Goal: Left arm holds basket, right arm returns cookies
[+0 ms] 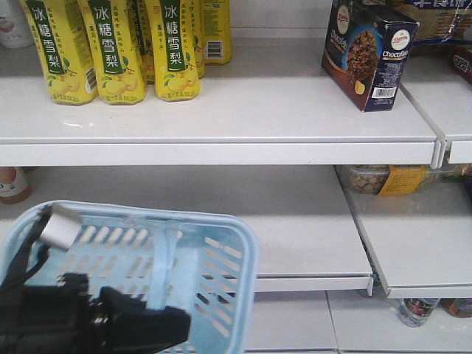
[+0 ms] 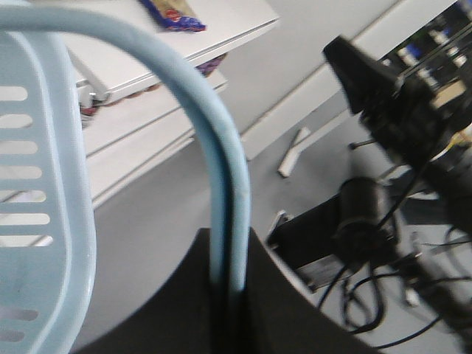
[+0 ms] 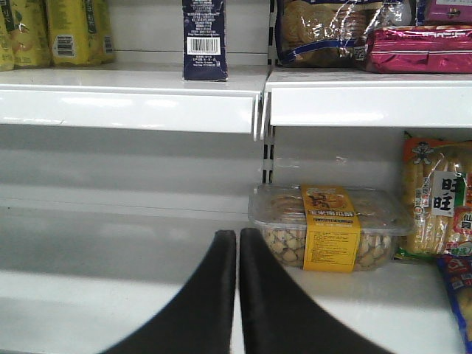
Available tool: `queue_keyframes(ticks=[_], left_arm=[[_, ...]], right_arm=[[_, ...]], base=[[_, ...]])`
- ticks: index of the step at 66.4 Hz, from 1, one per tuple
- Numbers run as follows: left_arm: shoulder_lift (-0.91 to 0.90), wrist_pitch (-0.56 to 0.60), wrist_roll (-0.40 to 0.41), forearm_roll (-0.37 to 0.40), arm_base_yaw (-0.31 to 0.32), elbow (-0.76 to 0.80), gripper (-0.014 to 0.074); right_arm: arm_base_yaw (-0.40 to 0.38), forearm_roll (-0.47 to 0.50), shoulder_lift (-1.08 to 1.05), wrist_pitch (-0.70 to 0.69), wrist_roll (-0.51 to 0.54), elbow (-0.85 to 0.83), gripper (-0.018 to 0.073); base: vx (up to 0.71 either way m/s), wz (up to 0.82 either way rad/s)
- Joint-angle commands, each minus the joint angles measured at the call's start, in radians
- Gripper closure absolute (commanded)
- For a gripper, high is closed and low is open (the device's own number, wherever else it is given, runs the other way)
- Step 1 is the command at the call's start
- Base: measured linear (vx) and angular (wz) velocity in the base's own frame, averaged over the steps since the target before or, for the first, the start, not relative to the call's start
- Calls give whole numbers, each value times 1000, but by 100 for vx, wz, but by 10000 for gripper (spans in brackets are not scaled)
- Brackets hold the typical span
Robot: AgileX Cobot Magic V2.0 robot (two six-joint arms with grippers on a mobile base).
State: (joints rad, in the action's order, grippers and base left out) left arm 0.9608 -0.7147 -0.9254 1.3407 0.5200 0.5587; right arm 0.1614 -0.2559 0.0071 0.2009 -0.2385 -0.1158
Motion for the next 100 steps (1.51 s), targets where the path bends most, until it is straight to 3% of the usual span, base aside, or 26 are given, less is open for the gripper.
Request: queue_keyframes(ticks=[1, 15, 28, 40, 50, 55, 65, 85, 100], left_arm=[[-119, 88, 54, -128, 5, -31, 603], [-368, 306, 422, -545, 5, -167, 603], [-584, 545, 522, -798, 5, -323, 603], [-720, 763, 710, -1060, -47, -473, 603], [-780, 772, 786, -1110, -180, -542, 603], [-820, 758, 785, -1130, -266, -566, 603], [-904, 683, 785, -1246, -383, -566, 603], [-987, 678, 782, -1267, -498, -566, 603], [-987, 676, 781, -1265, -507, -566, 603]], right_arm=[[-4, -13, 13, -78, 4, -27, 567], [-4, -13, 13, -78, 4, -27, 567], [-4, -13, 13, -78, 4, -27, 567], [-4, -13, 13, -78, 4, -27, 567], [-4, -13, 13, -78, 4, -27, 567], [-4, -13, 13, -71, 4, -27, 567], [-4, -13, 13, -72, 4, -27, 567], [-4, -13, 13, -72, 4, -27, 567], [-4, -13, 13, -72, 4, -27, 567]], base=[[0, 0], [0, 0], [0, 0], [0, 0], [0, 0], [0, 0], [0, 0], [0, 0], [0, 0]])
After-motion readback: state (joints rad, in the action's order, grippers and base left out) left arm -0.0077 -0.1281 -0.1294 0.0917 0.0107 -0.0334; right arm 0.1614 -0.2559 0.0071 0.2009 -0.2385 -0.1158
